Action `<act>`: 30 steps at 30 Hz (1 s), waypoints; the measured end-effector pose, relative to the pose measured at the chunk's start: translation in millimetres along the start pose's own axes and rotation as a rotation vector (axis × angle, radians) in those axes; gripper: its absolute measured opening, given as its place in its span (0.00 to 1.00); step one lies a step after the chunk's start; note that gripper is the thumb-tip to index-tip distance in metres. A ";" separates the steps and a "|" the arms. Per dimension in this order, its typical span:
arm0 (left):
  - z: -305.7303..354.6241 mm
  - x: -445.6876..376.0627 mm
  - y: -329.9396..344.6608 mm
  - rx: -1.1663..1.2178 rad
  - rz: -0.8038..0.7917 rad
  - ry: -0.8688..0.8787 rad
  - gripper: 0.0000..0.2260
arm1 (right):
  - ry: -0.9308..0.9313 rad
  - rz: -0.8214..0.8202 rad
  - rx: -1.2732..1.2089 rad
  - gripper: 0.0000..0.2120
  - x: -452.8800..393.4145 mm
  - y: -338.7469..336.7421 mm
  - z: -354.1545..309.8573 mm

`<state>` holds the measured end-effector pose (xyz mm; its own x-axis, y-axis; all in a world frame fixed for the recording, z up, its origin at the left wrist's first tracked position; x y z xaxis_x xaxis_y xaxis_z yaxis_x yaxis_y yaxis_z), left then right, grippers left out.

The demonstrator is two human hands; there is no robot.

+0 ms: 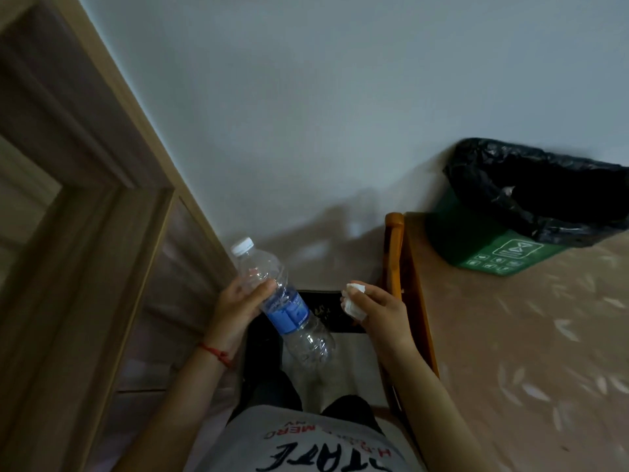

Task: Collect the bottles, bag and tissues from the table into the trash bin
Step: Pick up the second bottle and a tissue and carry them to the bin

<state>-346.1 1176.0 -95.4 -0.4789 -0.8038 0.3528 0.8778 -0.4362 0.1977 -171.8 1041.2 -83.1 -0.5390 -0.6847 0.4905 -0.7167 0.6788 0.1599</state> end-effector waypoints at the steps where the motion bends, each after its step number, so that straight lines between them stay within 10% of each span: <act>1: 2.6 -6.6 3.8 0.005 -0.019 -0.010 0.09 | 0.007 0.004 0.000 0.04 -4.2 -0.9 -2.1; 8: 22.6 -65.9 25.4 -0.010 -0.166 -0.021 0.22 | 0.011 0.099 -0.061 0.04 -34.0 -2.6 -16.6; 13: 43.2 -111.3 51.1 -0.007 -0.269 -0.065 0.07 | -0.021 0.248 -0.222 0.06 -49.0 -8.3 -30.0; 19: 70.2 -146.8 97.3 -0.031 -0.492 -0.108 0.37 | -0.134 0.414 -0.410 0.03 -45.9 -27.6 -47.8; 30: 82.5 -154.3 190.2 -0.162 -0.842 -0.181 0.39 | -0.215 0.692 -0.556 0.05 -7.0 -62.4 -55.0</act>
<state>-105.7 1250.5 -36.8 -0.9496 -0.1179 0.2903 0.2152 -0.9189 0.3307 -99.0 1018.3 -49.3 -0.8801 -0.0737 0.4691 0.0842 0.9480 0.3069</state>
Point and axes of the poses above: each hand's wrist, its own x-axis away from the middle knuckle, its own y-axis out of the palm, z = x × y, the point moved 5 cm from there along -x, towards the middle knuckle, and after that the axes turned 4 degrees about -z, right-handed, at the moved point
